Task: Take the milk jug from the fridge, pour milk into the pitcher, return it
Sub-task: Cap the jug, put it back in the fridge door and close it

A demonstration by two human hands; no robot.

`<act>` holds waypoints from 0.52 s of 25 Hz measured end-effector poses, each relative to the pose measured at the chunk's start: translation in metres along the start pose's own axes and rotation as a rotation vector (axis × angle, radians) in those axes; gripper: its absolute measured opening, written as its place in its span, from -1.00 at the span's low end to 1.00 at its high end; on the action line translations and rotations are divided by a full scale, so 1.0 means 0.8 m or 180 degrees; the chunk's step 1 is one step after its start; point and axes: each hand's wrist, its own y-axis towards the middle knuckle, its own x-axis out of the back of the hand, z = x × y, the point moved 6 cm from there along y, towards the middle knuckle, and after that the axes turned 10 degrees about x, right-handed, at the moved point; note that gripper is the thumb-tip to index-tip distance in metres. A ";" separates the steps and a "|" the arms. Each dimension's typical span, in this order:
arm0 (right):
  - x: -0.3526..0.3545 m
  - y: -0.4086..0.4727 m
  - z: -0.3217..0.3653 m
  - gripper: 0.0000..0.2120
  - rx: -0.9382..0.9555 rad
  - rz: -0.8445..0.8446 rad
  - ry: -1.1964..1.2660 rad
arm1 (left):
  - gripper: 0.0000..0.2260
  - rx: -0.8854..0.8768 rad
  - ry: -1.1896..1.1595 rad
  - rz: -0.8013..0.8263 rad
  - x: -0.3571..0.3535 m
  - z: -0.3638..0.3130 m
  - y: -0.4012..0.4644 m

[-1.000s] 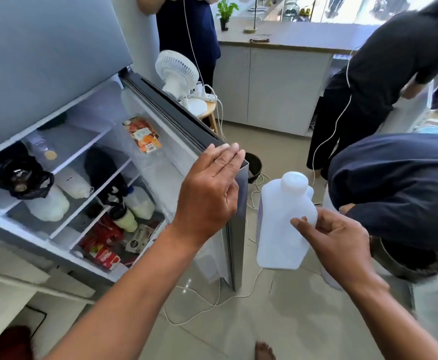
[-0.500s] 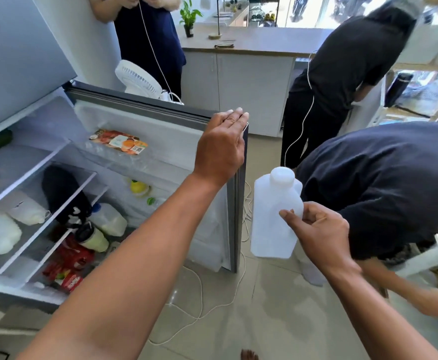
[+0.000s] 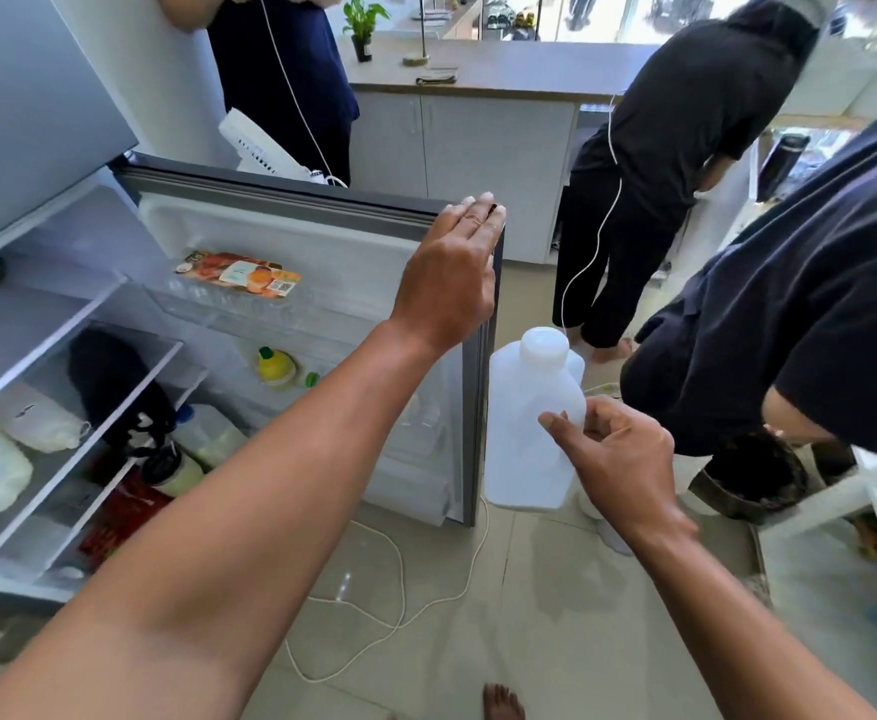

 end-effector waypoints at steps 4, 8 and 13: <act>-0.015 -0.008 0.002 -0.83 -0.0062 0.0038 0.0111 | -0.60 0.0222 -0.0417 -0.0235 0.031 0.021 -0.068; -0.043 -0.032 -0.002 -0.75 -0.0129 0.0132 0.0097 | -0.77 0.1179 -0.0821 0.0085 0.022 0.090 -0.220; -0.105 -0.080 -0.011 -0.74 -0.0283 0.0213 -0.0025 | -0.86 0.2987 -0.1259 0.1640 -0.050 0.183 -0.406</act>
